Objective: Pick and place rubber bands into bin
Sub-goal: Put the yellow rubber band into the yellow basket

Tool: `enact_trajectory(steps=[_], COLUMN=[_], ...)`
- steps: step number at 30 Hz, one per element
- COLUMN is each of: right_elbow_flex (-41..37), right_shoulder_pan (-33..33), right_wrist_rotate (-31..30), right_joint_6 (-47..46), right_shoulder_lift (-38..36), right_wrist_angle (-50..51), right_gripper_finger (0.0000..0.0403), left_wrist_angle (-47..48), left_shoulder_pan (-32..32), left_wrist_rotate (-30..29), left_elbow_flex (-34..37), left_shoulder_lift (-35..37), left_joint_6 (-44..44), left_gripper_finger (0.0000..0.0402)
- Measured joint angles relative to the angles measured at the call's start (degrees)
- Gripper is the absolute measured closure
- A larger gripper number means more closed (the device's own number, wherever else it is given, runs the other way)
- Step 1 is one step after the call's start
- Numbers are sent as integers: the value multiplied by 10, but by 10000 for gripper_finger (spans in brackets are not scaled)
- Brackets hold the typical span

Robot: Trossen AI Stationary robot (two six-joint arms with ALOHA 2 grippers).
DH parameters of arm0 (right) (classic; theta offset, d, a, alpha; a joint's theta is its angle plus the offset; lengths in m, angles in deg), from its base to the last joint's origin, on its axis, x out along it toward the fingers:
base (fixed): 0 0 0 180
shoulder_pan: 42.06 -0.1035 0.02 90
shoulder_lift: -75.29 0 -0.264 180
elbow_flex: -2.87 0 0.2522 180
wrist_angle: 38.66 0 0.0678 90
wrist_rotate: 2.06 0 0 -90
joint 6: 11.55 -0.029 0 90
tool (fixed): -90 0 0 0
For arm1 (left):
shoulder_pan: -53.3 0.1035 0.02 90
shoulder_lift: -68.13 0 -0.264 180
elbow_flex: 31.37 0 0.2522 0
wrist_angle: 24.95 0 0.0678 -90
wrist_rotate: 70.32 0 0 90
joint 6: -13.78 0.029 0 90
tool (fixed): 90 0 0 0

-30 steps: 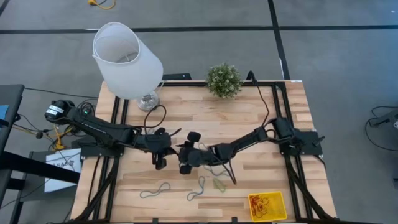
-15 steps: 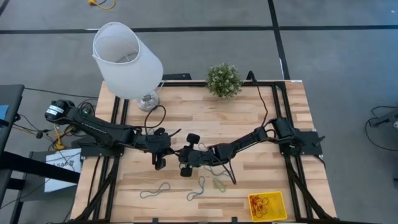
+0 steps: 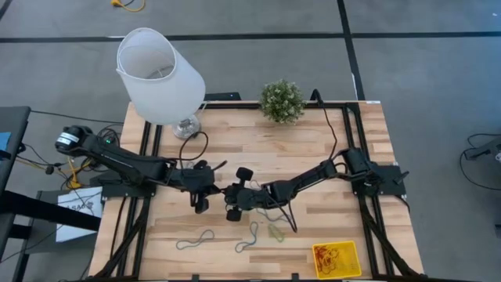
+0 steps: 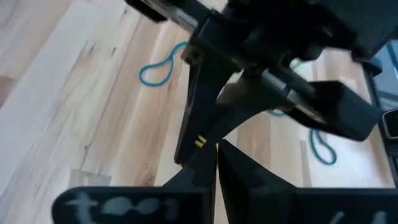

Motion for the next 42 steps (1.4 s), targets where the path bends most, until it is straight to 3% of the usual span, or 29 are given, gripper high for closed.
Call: enact_trajectory(steps=[12, 16, 23, 27, 31, 34, 37, 42], right_elbow_flex=[0, -1, -1, 0, 0, 0, 0, 0], right_shoulder_pan=[-16, -47, -136, -200, -267, -314, -357, -426], right_wrist_rotate=[-43, -60, -91, -38, -29, -8, 54, 145], right_joint_6=[9, -37, -249, -394, -552, -730, -893, -970], right_shoulder_lift=[-5, -30, -153, -219, -248, -253, -253, -253], right_wrist_angle=[6, 89, 383, 454, 565, 693, 804, 775], right_gripper_finger=[402, 402, 403, 403, 403, 403, 403, 403], left_wrist_angle=[42, 84, 125, 120, 104, 103, 104, 104], left_shoulder_pan=[0, 0, 0, 0, 0, 0, 0, 0], left_wrist_rotate=[25, 2, -28, -59, -63, -63, -63, -61], left_elbow_flex=[-1, -1, -1, -1, -1, -1, -1, -1], left_shoulder_lift=[56, 56, 56, 56, 56, 56, 56, 56], left_joint_6=[8, -4, -18, -18, -13, -11, -11, -11], left_gripper_finger=[396, 379, 371, 371, 371, 371, 371, 371])
